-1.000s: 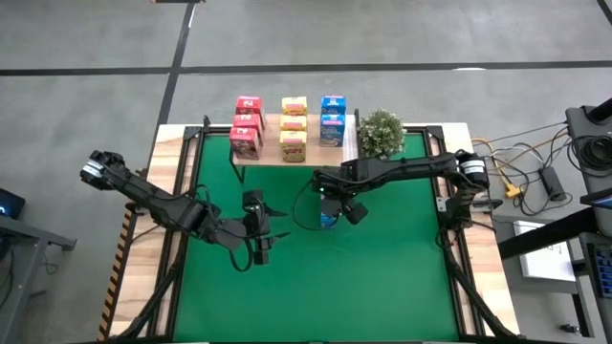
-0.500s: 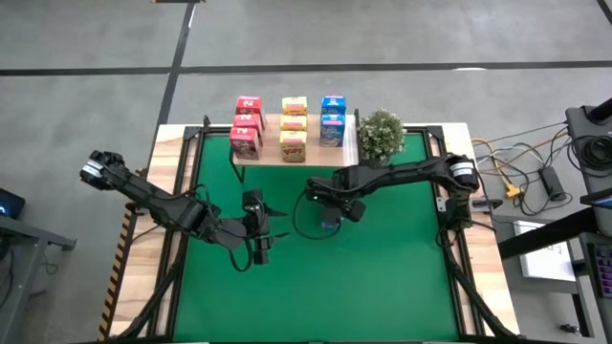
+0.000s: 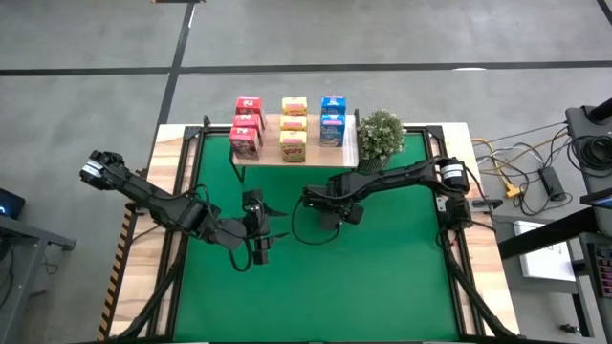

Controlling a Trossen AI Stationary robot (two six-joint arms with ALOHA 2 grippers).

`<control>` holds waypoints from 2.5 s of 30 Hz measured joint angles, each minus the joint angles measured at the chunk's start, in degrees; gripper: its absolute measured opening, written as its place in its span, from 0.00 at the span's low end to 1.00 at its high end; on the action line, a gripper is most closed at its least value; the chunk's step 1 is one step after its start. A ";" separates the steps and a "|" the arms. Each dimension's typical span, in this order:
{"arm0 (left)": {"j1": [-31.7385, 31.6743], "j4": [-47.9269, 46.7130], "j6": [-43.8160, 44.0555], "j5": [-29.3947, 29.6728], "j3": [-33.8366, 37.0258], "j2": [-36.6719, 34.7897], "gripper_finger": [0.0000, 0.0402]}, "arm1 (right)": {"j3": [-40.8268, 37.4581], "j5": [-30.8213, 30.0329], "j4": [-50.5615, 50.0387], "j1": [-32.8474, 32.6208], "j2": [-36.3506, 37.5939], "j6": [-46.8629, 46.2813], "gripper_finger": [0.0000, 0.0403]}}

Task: Stack cereal on shelf
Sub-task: Put the blue cereal box on the shelf aligned with the other blue cereal boxes

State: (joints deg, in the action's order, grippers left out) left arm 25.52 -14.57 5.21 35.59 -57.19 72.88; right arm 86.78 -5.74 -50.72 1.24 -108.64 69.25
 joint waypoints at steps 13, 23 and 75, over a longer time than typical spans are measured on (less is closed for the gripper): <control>0.01 0.00 0.00 -0.01 0.00 0.00 0.51 | 0.00 1.82 0.00 -1.51 0.00 -2.73 0.57; 0.02 0.00 -0.21 0.00 0.00 0.00 0.51 | 0.00 1.70 -0.47 -1.49 0.07 -11.01 0.54; -0.11 0.92 -5.91 2.99 0.13 -7.02 0.51 | -36.07 16.46 60.87 18.95 42.23 -50.13 0.44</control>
State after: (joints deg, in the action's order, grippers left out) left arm 25.41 -13.65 -0.70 38.59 -57.06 65.87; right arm 50.72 10.72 10.15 20.18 -66.41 19.12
